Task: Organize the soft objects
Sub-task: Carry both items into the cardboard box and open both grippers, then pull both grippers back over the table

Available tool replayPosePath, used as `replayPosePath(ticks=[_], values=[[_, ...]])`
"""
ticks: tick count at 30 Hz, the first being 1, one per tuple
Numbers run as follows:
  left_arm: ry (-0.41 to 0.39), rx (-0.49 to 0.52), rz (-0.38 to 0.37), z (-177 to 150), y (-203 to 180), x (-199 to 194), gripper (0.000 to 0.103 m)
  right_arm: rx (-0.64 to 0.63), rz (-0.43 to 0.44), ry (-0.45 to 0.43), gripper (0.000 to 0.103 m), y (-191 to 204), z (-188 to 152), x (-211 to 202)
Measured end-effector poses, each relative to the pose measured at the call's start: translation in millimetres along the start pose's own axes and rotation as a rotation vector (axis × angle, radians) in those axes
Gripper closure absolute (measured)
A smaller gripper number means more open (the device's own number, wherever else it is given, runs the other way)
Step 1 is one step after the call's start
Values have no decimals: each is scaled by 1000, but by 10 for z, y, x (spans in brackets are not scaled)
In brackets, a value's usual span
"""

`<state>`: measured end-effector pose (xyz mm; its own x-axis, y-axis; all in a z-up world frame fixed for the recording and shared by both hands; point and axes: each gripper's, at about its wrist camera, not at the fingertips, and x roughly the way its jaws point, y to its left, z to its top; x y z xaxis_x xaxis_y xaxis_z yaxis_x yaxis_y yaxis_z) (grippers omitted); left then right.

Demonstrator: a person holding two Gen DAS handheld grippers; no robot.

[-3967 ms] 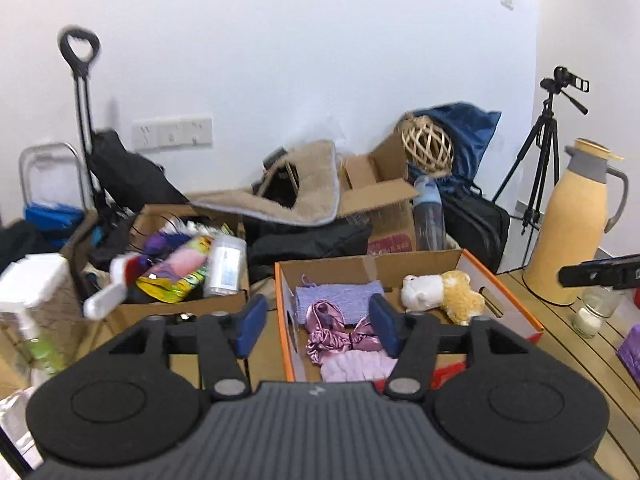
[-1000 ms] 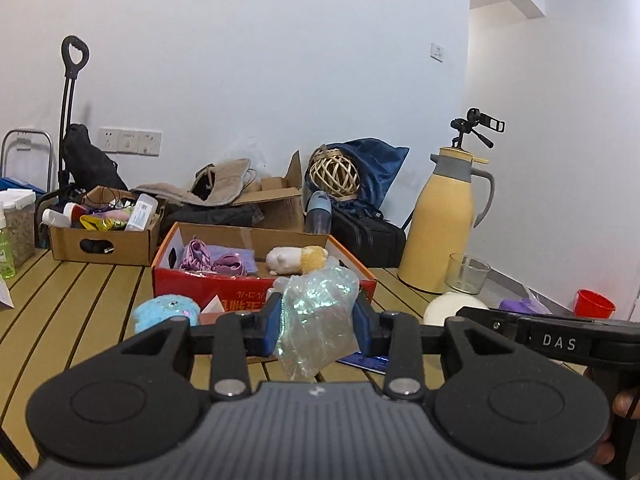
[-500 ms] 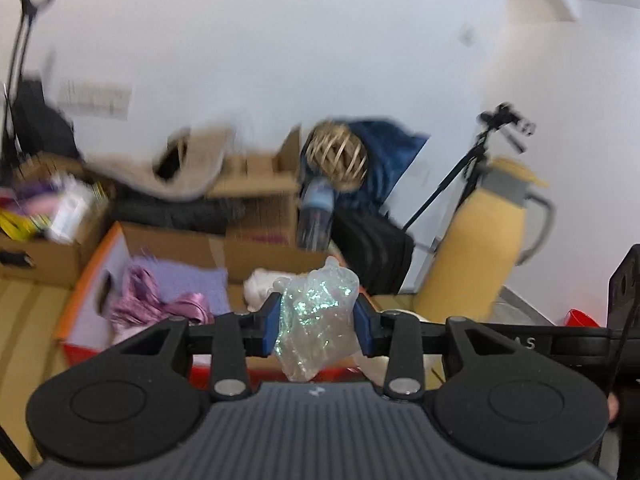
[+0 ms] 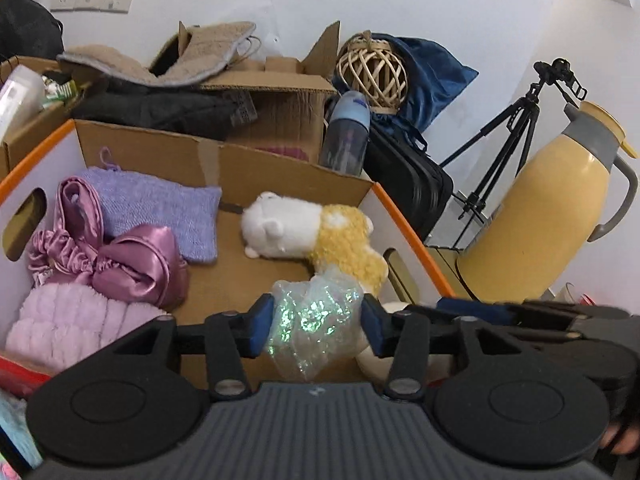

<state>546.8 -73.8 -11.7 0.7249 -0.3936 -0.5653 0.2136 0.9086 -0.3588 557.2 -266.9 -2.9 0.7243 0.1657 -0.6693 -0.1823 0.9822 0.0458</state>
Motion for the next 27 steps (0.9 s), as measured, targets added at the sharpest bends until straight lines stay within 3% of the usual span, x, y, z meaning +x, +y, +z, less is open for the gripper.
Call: replayPosePath(ticks=[2,5,10,15,18,21,23,27], values=[[-5,-5,-13,25,30,-58,41,-10,9,-18,68,-14,27,-101],[-27,32,-13,84,-9,-244,37,-14,0,-75,50,-31,96,-354],[-103,113,1,235,-162,-800,32,-22,7,-130,47,-8,209,-766],[-171,176,69,281,-305,-1379,29,-20,18,-177,43,38,230,-1298],[-242,235,117,71,-370,-1821,19,-11,33,-211,38,92,97,-1620],[-309,308,197,-290,-420,-2210,17,-16,79,-274,28,176,-240,-2001],[-352,347,232,-572,-462,-2489,15,-19,72,-304,27,237,-494,-2222],[-418,348,237,-1124,-503,-3027,4,-33,42,-375,15,404,-1020,-2656]])
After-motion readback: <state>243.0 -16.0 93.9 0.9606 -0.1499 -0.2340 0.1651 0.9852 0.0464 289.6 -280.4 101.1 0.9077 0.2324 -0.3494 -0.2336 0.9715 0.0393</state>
